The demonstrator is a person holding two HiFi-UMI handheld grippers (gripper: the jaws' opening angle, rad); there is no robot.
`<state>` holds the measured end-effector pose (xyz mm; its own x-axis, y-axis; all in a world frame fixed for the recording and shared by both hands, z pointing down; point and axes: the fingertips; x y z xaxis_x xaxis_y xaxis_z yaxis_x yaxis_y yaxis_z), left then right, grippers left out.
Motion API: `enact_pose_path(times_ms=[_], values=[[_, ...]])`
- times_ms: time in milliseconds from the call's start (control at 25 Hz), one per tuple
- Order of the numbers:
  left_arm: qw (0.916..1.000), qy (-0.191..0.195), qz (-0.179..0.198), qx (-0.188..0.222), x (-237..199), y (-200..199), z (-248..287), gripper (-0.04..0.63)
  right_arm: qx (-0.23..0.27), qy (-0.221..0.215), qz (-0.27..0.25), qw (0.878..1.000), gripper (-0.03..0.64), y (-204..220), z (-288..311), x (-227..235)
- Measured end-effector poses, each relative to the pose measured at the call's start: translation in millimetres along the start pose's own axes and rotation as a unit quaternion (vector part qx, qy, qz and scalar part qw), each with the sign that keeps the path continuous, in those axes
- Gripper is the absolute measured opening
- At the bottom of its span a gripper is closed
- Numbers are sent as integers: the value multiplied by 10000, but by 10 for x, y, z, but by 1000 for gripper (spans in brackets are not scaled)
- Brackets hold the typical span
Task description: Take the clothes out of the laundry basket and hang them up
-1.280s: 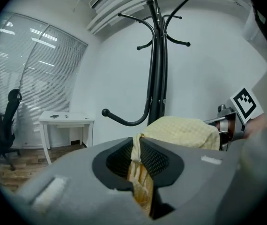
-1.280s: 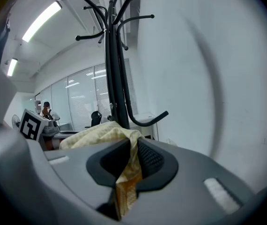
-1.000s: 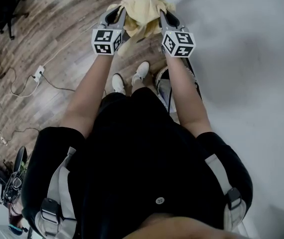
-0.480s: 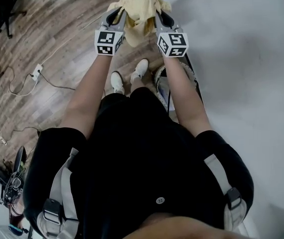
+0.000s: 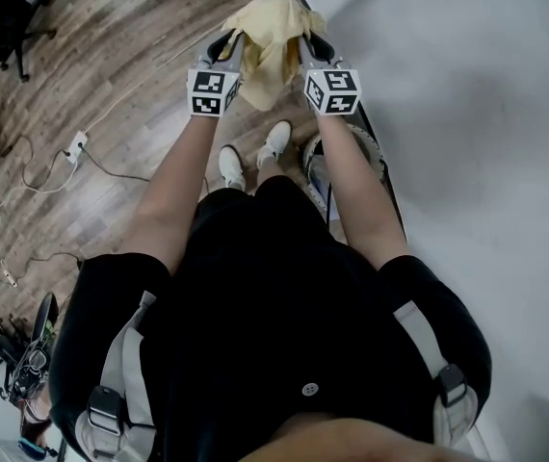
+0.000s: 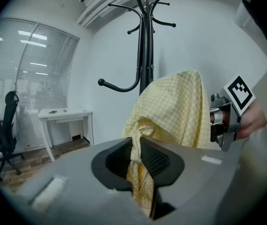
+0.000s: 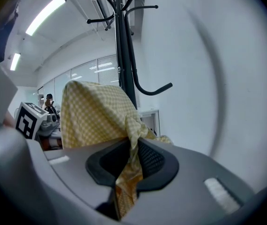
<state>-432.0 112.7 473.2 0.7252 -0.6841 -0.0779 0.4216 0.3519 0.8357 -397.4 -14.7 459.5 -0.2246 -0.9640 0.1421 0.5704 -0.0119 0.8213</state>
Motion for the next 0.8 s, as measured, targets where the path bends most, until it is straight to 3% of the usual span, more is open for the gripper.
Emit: enact_pose_path(times_ms=[480, 800], values=[[9998, -23, 173, -112, -11, 62, -7, 137, -87, 5, 89, 9999, 169, 71, -45, -6], [9998, 141, 168, -34, 144, 66, -262, 172, 25, 93, 120, 9999, 189, 167, -308, -29]])
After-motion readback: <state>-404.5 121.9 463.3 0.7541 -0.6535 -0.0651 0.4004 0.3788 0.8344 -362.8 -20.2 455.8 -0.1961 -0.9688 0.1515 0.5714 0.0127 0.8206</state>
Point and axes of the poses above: the fingertips, and each gripper's own axes: z forward along the fingers, x to its right, y out of its underside, and after that the axes turned 15 degrees about -x, right-handed
